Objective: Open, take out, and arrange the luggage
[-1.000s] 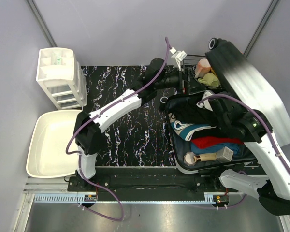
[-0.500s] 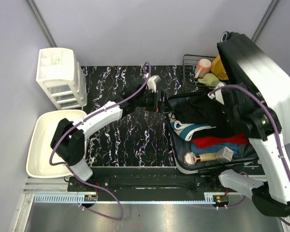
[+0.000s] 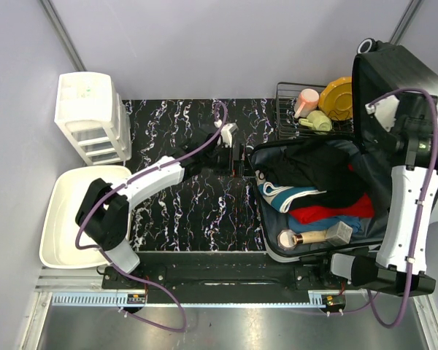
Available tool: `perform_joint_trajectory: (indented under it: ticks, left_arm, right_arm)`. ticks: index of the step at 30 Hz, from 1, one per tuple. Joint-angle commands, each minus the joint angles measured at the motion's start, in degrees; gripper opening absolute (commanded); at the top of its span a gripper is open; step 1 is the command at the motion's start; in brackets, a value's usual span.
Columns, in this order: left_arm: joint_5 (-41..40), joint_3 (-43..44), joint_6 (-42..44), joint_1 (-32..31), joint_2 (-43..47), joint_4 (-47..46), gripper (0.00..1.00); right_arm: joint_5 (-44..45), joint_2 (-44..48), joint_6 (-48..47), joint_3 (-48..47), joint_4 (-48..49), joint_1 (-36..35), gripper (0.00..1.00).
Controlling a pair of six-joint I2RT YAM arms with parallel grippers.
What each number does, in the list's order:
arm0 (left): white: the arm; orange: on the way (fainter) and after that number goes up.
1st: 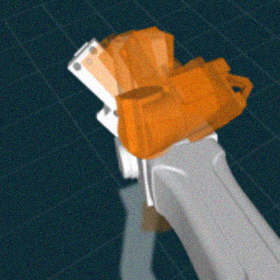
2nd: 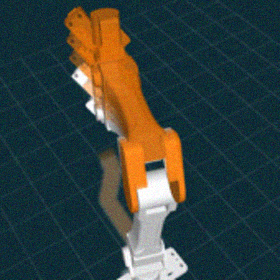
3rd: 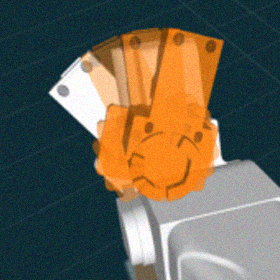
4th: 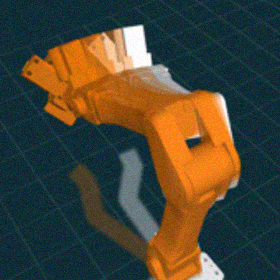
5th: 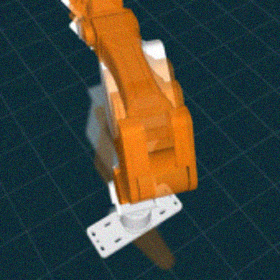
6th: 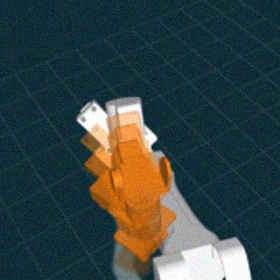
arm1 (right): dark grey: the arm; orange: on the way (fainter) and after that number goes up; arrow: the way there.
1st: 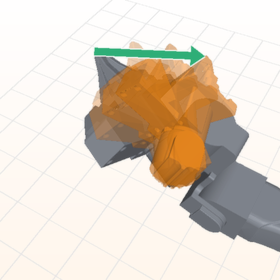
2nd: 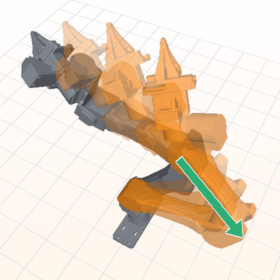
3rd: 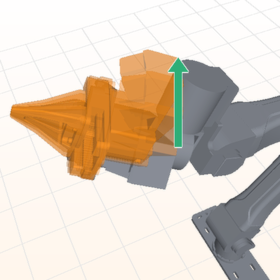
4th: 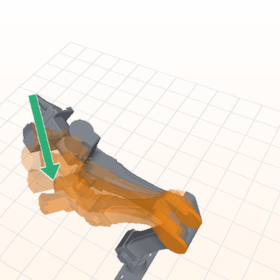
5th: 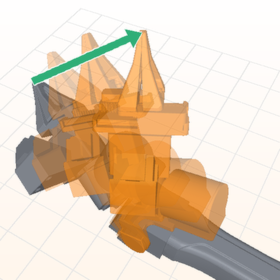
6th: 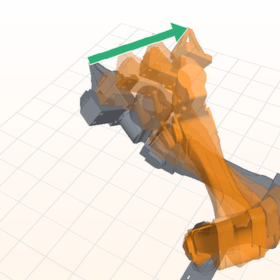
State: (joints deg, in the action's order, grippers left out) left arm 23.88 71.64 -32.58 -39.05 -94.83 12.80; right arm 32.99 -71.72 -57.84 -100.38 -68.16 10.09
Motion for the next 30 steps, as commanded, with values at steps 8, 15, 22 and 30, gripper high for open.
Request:
perform_joint_trajectory:
  ticks: [8, 15, 22, 30]
  left_arm:
    - [0.9, 4.2, -0.8, -0.5, -8.0, -2.5, 0.92]
    - [-1.4, 9.3, 0.9, -1.2, -13.3, 0.4, 0.69]
    - [-2.1, 9.1, 4.5, 4.1, -13.3, 5.3, 0.21]
    - [-5.7, 10.5, 10.0, 10.6, -10.8, 12.2, 0.0]
  right_arm:
    - [-5.8, -0.9, -20.0, -7.1, 3.3, 12.9, 0.92]
    - [-5.5, -3.1, -21.3, -10.7, 5.0, 15.3, 0.96]
    - [-5.0, -3.2, -21.8, -12.4, 5.0, 16.5, 1.0]
    - [-5.1, -3.2, -21.3, -13.2, 5.3, 17.1, 1.0]
